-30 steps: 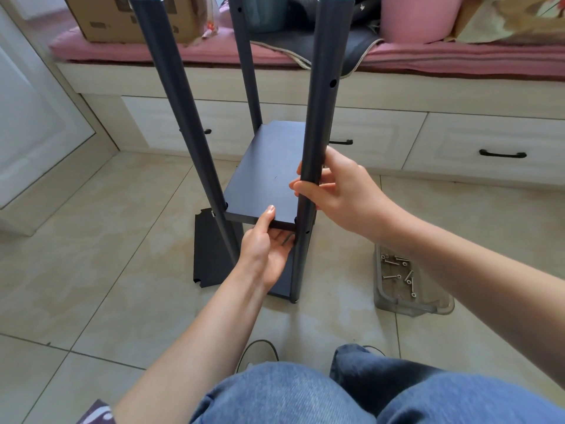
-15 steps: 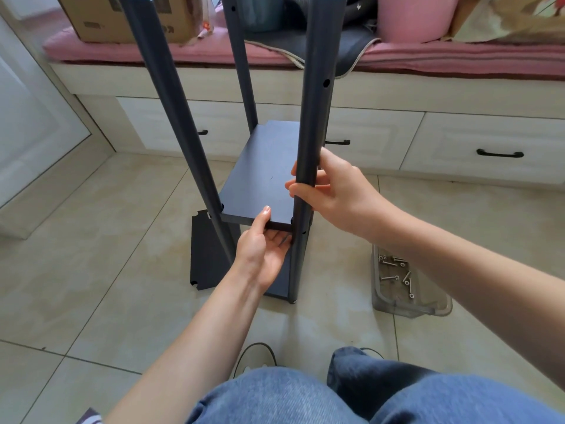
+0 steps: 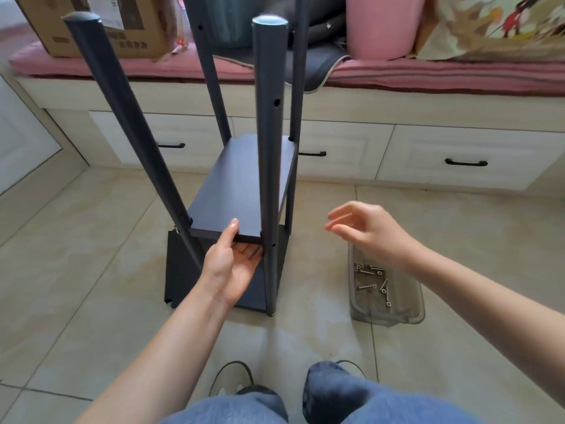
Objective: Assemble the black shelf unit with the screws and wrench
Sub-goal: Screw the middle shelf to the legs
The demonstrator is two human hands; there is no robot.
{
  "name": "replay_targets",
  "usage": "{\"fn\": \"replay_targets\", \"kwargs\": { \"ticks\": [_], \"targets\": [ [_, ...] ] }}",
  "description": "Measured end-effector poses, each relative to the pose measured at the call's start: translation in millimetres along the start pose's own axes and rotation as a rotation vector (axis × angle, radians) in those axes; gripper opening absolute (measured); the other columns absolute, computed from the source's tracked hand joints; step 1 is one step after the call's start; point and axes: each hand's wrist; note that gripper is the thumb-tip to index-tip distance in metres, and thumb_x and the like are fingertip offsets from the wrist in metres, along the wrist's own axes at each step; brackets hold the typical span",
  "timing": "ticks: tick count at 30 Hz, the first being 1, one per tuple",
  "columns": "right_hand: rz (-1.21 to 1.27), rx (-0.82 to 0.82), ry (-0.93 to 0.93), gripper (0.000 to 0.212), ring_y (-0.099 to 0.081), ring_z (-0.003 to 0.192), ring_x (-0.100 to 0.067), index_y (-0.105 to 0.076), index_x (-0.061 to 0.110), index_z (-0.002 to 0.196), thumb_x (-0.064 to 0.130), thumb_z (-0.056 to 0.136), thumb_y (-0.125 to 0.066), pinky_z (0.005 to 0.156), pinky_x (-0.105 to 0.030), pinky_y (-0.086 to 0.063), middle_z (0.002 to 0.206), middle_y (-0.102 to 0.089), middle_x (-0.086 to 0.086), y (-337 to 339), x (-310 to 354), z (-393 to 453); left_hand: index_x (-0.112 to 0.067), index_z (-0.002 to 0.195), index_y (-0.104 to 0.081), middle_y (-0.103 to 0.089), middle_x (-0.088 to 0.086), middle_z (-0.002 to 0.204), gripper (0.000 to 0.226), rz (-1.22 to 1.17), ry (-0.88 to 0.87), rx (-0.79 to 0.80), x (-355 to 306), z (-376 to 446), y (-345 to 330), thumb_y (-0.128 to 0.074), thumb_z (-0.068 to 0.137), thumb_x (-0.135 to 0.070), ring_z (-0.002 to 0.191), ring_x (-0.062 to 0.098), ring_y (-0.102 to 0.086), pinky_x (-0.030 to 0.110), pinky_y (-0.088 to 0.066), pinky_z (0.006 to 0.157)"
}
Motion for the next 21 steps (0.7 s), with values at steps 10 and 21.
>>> {"fn": "replay_targets", "kwargs": {
  "ticks": [10,21],
  "targets": [
    [-0.23,0.023,-0.417,0.009,-0.062,0.089,-0.012,-0.07,0.022,0.099,0.023,0.09,-0.069,0.081,-0.023,-0.044,0.099,-0.072,0.001,-12,-161,-8,-0.009,0.109,-0.063,-0.063,0.019,0.132,0.023,-0.007,-0.04,-0.095,0,9,-8,-0.051,0.104,-0.029,0.115,0.032,-0.067,0.047,-0.047,0.106],
    [-0.366,0.294,-0.614,0.021,-0.063,0.11,-0.03,-0.069,0.005,0.11,0.018,0.094,-0.063,0.087,-0.028,-0.046,0.117,-0.069,-0.015,-81,-232,17,-0.007,0.126,-0.045,-0.057,0.023,0.119,0.029,0.104,-0.272,-0.235,12,-4,-5,-0.057,0.1,-0.004,0.101,0.034,-0.072,0.04,-0.061,0.083]
  ]
}}
Point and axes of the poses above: each hand's wrist, its own z-axis towards the middle knuckle, its own y-axis out of the back of the hand, x = y × z
